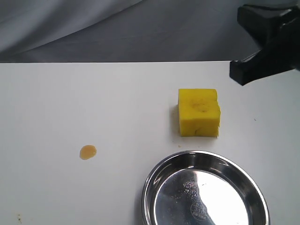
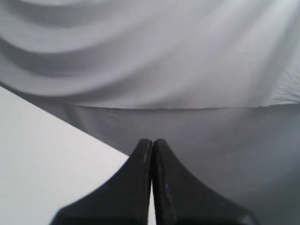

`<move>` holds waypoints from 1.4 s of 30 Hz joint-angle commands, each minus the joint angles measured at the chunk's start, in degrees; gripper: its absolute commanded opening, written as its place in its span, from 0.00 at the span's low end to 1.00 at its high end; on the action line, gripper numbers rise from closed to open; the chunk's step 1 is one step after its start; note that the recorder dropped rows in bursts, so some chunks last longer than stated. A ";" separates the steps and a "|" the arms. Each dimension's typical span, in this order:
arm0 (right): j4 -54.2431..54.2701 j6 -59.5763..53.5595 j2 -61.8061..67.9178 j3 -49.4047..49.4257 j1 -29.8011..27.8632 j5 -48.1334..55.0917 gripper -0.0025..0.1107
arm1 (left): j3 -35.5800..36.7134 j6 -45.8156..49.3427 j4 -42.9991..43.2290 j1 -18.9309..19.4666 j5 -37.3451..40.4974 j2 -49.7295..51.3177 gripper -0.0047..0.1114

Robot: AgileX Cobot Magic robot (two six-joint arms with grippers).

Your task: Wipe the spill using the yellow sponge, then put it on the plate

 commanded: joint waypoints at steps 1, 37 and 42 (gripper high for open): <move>0.94 -0.83 3.57 -0.33 0.14 0.78 0.02 | 0.21 -0.16 0.18 -0.32 -0.20 -0.18 0.04; -7.51 17.30 37.88 -31.69 -16.47 43.61 0.02 | 0.21 -0.16 0.18 -0.32 -0.20 -0.18 0.04; -5.67 17.30 37.88 -31.69 -16.47 44.08 0.02 | 0.21 -0.16 0.18 -0.32 -0.20 -0.18 0.04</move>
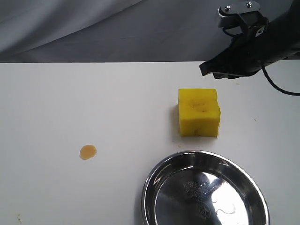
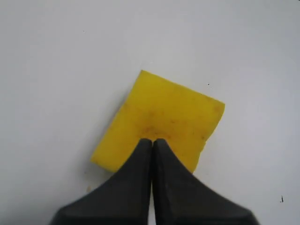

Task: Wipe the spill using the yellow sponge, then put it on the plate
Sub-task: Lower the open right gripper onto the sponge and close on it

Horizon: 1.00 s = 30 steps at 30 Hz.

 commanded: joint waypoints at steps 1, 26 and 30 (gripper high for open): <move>2.05 -0.66 -0.07 -0.18 -0.42 -0.42 0.02 | 0.21 -0.16 0.18 -0.32 -0.20 -0.18 0.04; 3.43 -12.82 -0.07 -0.18 -0.29 -7.24 0.95 | 0.21 -0.16 0.18 -0.32 -0.20 -0.18 0.04; 3.43 -11.20 -0.07 -0.18 -0.29 -6.21 0.95 | 0.21 -0.16 0.18 -0.32 -0.20 -0.18 0.04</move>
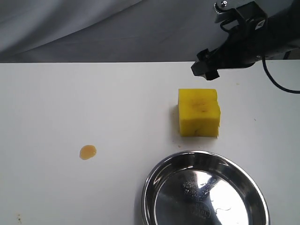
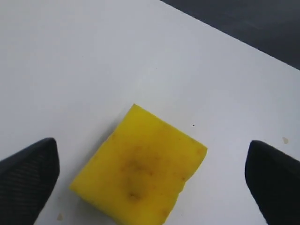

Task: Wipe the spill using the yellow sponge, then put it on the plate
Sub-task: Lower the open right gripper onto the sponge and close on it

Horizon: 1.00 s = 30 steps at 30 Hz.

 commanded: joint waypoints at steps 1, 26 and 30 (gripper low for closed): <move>0.52 1.08 -0.07 -0.18 -0.29 0.54 0.95 | 0.21 -0.16 0.18 -0.32 -0.20 -0.18 0.04; 7.48 -1.95 20.26 -0.18 -0.29 -7.48 0.95 | 0.21 -0.16 0.18 -0.32 -0.20 -0.18 0.04; 8.66 -1.95 21.35 -0.18 -0.29 -7.48 0.95 | 0.21 -0.16 0.18 -0.32 -0.20 -0.18 0.04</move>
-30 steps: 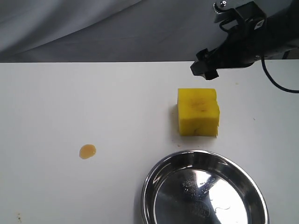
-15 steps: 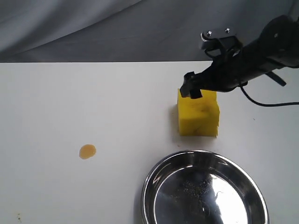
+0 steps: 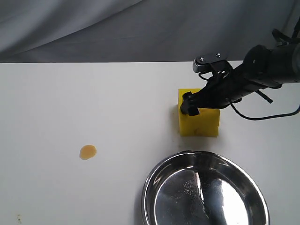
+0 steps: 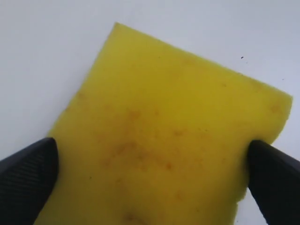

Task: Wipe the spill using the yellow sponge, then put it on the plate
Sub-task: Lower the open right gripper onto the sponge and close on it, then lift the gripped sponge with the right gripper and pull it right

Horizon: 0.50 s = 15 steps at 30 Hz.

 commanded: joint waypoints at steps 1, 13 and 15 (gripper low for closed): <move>0.44 -0.66 1.63 -0.05 -0.29 -0.64 0.95 | 0.21 -0.16 0.18 -0.32 -0.20 -0.18 0.04; 0.44 -0.66 1.94 -0.16 -0.29 0.71 0.03 | 0.21 -0.16 0.18 -0.32 -0.20 -0.18 0.04; 0.57 -0.39 1.94 -0.42 -0.29 0.59 0.02 | 0.21 -0.16 0.18 -0.32 -0.20 -0.18 0.04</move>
